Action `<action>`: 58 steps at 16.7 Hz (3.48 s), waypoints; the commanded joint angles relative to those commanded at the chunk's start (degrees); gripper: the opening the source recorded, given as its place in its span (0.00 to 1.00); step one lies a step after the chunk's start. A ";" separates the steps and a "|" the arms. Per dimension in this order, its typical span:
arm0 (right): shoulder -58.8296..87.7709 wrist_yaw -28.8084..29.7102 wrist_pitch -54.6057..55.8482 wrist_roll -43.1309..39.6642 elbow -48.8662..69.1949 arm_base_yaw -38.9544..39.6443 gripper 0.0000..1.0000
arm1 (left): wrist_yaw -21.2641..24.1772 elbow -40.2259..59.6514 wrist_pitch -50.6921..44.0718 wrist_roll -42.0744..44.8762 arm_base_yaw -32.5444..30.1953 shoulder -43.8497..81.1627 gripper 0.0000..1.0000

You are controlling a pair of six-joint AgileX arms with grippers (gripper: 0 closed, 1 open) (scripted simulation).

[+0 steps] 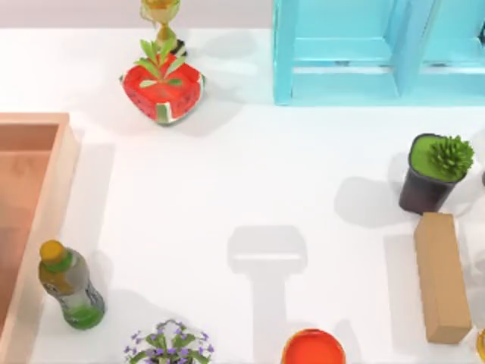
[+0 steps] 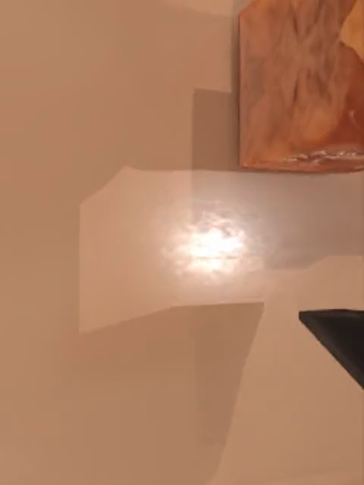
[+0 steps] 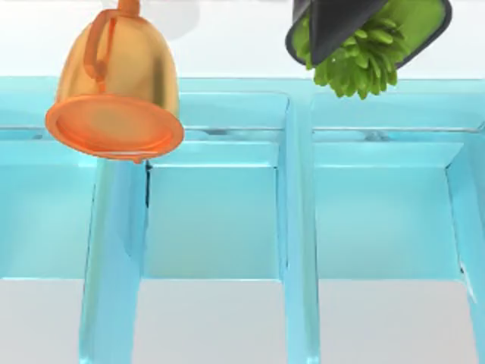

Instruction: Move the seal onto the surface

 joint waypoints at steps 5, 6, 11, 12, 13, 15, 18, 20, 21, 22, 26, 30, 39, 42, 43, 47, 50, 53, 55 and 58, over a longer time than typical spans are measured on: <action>0.00 0.00 0.00 0.00 0.00 0.00 1.00 | 0.00 -0.54 0.90 0.02 0.01 0.32 1.00; 0.00 0.00 0.00 0.00 0.00 0.00 1.00 | 0.00 -0.54 0.90 0.02 0.01 0.32 0.92; 0.00 0.00 0.00 0.00 0.00 0.00 1.00 | 0.00 -0.54 0.90 0.02 0.01 0.32 0.55; 0.00 0.00 0.00 0.00 0.00 0.00 1.00 | 0.00 -0.54 0.90 0.02 0.01 0.32 0.47; 0.00 0.00 0.00 0.00 0.00 0.00 1.00 | 0.00 -0.54 0.90 0.02 0.01 0.32 0.40; 0.00 0.00 0.00 0.00 0.00 0.00 1.00 | 0.00 -0.54 0.90 0.02 0.01 0.32 0.25; 0.00 0.00 0.00 0.00 0.00 0.00 1.00 | 0.00 -0.54 0.90 0.02 0.01 0.32 0.02; 0.00 0.00 0.00 0.00 0.00 0.00 1.00 | 0.00 -0.54 0.90 0.02 0.01 0.32 0.00; 0.00 0.00 0.00 0.00 0.00 0.00 1.00 | 0.00 -0.54 0.90 0.02 0.01 0.32 0.00; 0.00 0.00 0.00 0.00 0.00 0.00 1.00 | 0.00 -0.54 0.90 0.02 0.01 0.32 0.00; 0.00 0.00 0.00 0.00 0.00 0.00 1.00 | 0.00 -0.54 0.90 0.02 0.01 0.32 0.00; 0.00 0.00 0.00 0.00 0.00 0.00 1.00 | 0.46 1.56 -1.25 -2.07 -1.50 -1.16 0.00; 0.00 0.00 0.00 0.00 0.00 0.00 1.00 | 0.09 21.92 -25.55 -26.64 -26.92 -11.00 0.00; 0.00 0.00 0.00 0.00 0.00 0.00 1.00 | -0.09 23.77 -31.75 -30.25 -30.22 -10.98 0.00; 0.00 0.00 0.00 0.00 0.00 0.00 1.00 | -0.08 23.43 -33.00 -30.90 -30.69 -10.76 0.00; 0.00 0.00 0.00 0.00 0.00 0.00 1.00 | -0.04 23.19 -33.70 -31.28 -31.23 -10.59 0.00; 0.00 0.00 0.00 0.00 0.00 0.00 1.00 | -0.05 23.99 -33.12 -31.89 -31.72 -9.79 0.00; 0.00 0.00 0.00 0.00 0.00 0.00 1.00 | 0.01 28.87 -30.78 -36.46 -36.38 -4.07 0.00; 0.00 0.00 0.00 0.00 0.00 0.00 1.00 | 0.11 32.99 -28.98 -40.15 -40.20 2.63 0.00; 0.00 0.00 0.00 0.00 0.00 0.00 1.00 | 0.16 38.74 -26.25 -45.82 -46.10 15.03 0.00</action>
